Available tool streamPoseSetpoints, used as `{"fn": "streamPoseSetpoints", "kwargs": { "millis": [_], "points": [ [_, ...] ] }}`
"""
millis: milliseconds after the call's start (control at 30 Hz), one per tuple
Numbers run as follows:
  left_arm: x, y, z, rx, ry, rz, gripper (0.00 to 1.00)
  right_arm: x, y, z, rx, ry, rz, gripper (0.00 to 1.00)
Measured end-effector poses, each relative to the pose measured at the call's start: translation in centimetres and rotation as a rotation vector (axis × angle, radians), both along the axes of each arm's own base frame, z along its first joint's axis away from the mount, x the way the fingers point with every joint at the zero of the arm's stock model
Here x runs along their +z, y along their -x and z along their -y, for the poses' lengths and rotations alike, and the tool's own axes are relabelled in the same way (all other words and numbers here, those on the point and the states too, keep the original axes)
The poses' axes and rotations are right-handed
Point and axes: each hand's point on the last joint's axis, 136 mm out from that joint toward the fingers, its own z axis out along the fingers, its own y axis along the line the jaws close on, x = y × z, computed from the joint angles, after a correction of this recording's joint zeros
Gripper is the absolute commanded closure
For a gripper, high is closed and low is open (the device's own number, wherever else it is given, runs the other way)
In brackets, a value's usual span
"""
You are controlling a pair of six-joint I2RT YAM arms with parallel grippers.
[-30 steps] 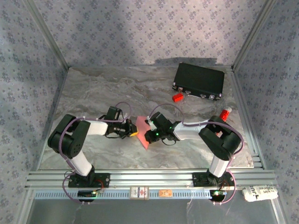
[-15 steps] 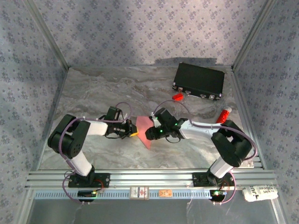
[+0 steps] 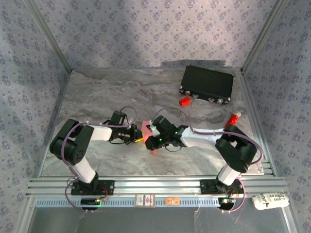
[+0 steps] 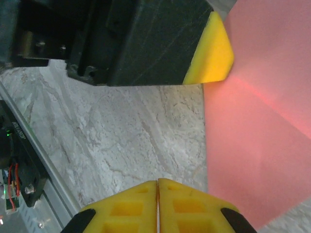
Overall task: Fold a paper plane with a square sheet of paper (pick it up from the middle)
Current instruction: Third fold the triangle at the center of the table.
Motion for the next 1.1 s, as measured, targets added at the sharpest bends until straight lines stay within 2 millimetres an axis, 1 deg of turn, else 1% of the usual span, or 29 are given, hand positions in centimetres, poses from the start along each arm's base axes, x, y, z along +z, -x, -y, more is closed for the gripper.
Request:
{"fn": "streamPoseSetpoints", "kwargs": {
  "millis": [133, 200, 400, 633, 800, 867, 933, 1100],
  "points": [
    [0.0, 0.0, 0.0, -0.002, -0.002, 0.000, 0.95, -1.6, 0.3, 0.1, -0.002, 0.029, -0.038, 0.91],
    [0.0, 0.0, 0.0, -0.003, -0.002, -0.001, 0.95, -2.1, 0.3, 0.1, -0.005, 0.039, -0.048, 0.91],
    [0.0, 0.0, 0.0, -0.002, -0.004, -0.004, 0.94, -2.2, 0.2, 0.1, -0.013, 0.015, -0.059, 0.91],
    [0.1, -0.1, 0.0, -0.001, -0.011, -0.012, 0.93, -3.1, 0.3, 1.0, -0.050, -0.001, -0.105, 0.91],
    [0.2, -0.2, 0.0, 0.001, -0.015, -0.013, 0.89, -3.1, 0.1, 1.1, -0.067, -0.036, -0.124, 0.91],
    [0.6, -0.4, 0.1, 0.004, -0.012, -0.002, 0.85, -3.1, 0.1, 1.1, -0.071, -0.051, -0.132, 0.91],
    [1.4, -0.6, 0.1, 0.006, -0.004, 0.017, 0.83, -3.0, 0.1, 1.1, -0.073, -0.063, -0.139, 0.91],
    [3.9, -0.8, 0.9, -0.008, 0.024, 0.083, 0.84, -3.1, 0.1, 1.0, -0.075, -0.084, -0.148, 0.91]
  ]
}}
